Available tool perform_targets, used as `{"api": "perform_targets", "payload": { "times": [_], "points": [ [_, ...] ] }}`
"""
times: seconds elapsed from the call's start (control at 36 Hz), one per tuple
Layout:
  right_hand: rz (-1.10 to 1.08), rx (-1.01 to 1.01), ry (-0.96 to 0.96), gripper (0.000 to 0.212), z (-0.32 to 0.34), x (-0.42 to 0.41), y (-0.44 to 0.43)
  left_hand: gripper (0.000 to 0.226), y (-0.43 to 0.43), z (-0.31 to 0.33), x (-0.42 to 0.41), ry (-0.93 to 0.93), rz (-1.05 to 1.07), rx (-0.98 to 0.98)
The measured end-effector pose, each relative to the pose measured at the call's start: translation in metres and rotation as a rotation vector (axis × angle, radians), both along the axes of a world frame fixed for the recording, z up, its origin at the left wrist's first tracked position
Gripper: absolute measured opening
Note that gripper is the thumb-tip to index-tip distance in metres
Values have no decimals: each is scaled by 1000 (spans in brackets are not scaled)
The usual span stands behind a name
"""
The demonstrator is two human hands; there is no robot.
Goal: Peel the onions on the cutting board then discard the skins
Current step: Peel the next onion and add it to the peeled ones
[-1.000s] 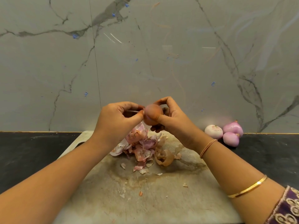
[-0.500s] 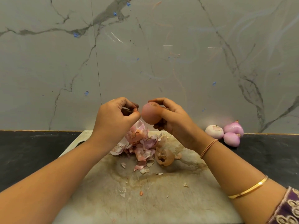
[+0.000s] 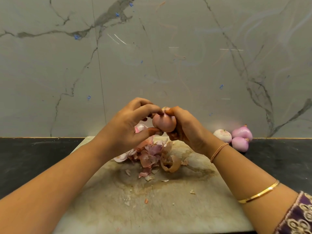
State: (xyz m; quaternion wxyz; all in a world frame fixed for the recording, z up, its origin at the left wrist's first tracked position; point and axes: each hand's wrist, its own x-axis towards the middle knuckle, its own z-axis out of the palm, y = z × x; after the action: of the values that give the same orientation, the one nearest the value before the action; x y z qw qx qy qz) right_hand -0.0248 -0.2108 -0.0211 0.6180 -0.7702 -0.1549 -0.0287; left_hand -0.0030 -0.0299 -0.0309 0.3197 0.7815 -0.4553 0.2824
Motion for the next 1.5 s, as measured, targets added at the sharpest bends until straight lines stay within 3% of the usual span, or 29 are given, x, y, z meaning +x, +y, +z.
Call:
{"api": "perform_targets", "payload": {
  "times": [0.31,0.47,0.64,0.75,0.97,1.14,1.36,1.5],
  "points": [
    [-6,-116,-21,35,1,-2,2,27,-3,-3,-1,-14,-8,34],
    [-7,-115,-33,37,1,-3,2,41,-1,-3,1,4,-12,36],
    [-23,-153,-33,37,0,-3,2,34,-2,-4,0,7,-14,53],
    [-23,-96,1,34,0,0,2,21,-3,-6,3,-15,20,52],
    [-36,-103,-14,35,-1,1,2,41,-2,-4,1,38,13,7],
    [-43,-161,-73,38,-3,1,2,33,-2,-4,1,16,26,31],
    [-56,-23,-51,30,-4,5,0,13,-1,-1,1,-1,94,-45],
    [-48,-45,-44,28,-6,6,2,25,-3,0,-4,39,77,-63]
  ]
}}
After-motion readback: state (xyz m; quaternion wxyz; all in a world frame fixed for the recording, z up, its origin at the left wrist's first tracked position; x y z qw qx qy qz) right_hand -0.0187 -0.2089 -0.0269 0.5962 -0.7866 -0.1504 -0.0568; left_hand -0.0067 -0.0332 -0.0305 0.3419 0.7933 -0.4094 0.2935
